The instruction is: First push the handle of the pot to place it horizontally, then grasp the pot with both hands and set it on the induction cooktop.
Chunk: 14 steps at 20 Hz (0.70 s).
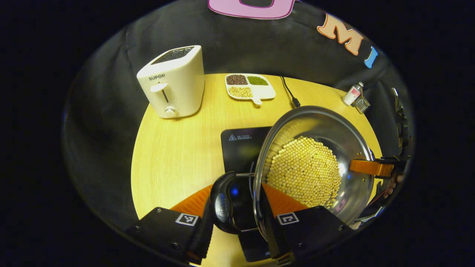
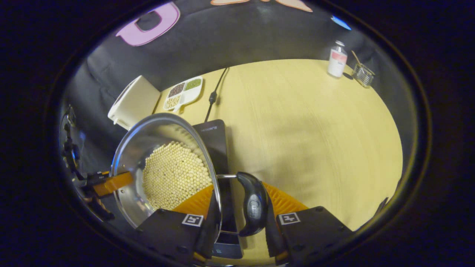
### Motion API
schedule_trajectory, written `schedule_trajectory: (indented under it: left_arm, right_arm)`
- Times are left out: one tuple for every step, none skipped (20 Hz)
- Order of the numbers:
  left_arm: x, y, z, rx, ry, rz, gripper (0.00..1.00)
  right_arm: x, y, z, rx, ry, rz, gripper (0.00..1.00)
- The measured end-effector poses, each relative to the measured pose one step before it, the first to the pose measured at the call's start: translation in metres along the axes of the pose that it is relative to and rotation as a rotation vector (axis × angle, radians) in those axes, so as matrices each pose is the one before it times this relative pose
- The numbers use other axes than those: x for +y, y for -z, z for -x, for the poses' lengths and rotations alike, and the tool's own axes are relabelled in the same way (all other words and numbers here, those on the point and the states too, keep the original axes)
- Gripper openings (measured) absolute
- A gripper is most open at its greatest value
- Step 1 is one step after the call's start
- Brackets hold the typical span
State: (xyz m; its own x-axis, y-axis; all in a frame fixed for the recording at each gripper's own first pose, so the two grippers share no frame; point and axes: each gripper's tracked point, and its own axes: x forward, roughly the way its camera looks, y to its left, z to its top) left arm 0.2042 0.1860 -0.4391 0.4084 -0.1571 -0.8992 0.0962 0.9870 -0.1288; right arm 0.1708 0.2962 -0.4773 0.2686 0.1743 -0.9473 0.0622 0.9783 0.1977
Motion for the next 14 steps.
schedule_trajectory:
  left_arm:
    - [0.00164,-0.00079,0.00183,-0.00427,0.00505,-0.0061,0.62]
    - [0.00104,-0.00326,-0.00143,-0.01725,0.00132,-0.00739,0.62]
    - [0.0001,0.00131,0.0003,0.00654,-0.00276,-0.00191,0.63]
    - [0.0018,0.00186,-0.00232,0.00557,-0.00394,0.00051,0.64]
    - [0.00326,-0.00001,-0.00338,-0.00446,-0.01156,-0.00414,0.66]
    - [0.00335,-0.00181,-0.0005,-0.0169,-0.01983,-0.00836,0.7]
    - [0.00417,-0.00181,-0.00022,-0.01707,-0.02355,-0.00517,0.73]
    - [0.00304,0.00021,-0.00162,-0.00724,-0.02054,-0.00248,0.75]
    - [0.0041,0.00231,0.00238,0.00124,-0.0163,-0.00075,0.84]
    - [0.00278,-0.00056,0.00201,-0.01045,-0.0162,0.00623,0.92]
    - [0.0008,-0.0019,0.0027,-0.0211,-0.00669,0.01362,0.99]
    - [0.00099,-0.00179,0.00325,-0.02121,-0.01528,0.01408,1.0]
    - [0.00163,-0.00198,0.00356,-0.0171,-0.01364,0.00402,1.0]
    - [0.00189,-0.00349,0.00632,-0.02056,-0.01679,-0.00267,1.0]
  right_arm:
    - [0.00032,0.00107,0.00338,0.00045,0.00473,-0.02112,0.52]
    - [0.00045,0.00043,0.001,0.00674,-0.00182,-0.01108,0.52]
    - [-0.00051,0.0015,-0.0002,0.00857,-0.00229,-0.00333,0.52]
    - [-0.00081,-0.0017,0.00156,-0.00032,-0.00128,-0.0058,0.53]
    - [0.00148,0.00182,-0.0025,0.00398,0.00447,-0.00691,0.54]
    - [0.00151,-0.00307,0.00175,-0.02479,0.00194,-0.01358,0.59]
    - [-0.00188,-0.00491,0.003,-0.02332,0.00484,-0.00517,0.62]
    - [-0.00153,-0.00515,0.00447,-0.01585,-0.0056,-0.00495,0.7]
    - [0.00125,0.00009,0.00445,-0.00483,-0.01016,-0.00057,0.8]
    - [-0.00285,-0.00095,0.00345,-0.00213,0.00285,0.00511,0.9]
    - [-0.00207,-0.00067,0.00316,-0.00746,-0.00107,0.00442,0.94]
    - [-0.00105,-0.00311,0.00439,-0.01504,-0.00452,0.00176,1.0]
    - [0.00105,-0.00107,0.00644,-0.01425,-0.0145,-0.00128,1.0]
    - [0.00241,-0.00267,0.00576,-0.01564,-0.02156,0.0001,0.94]
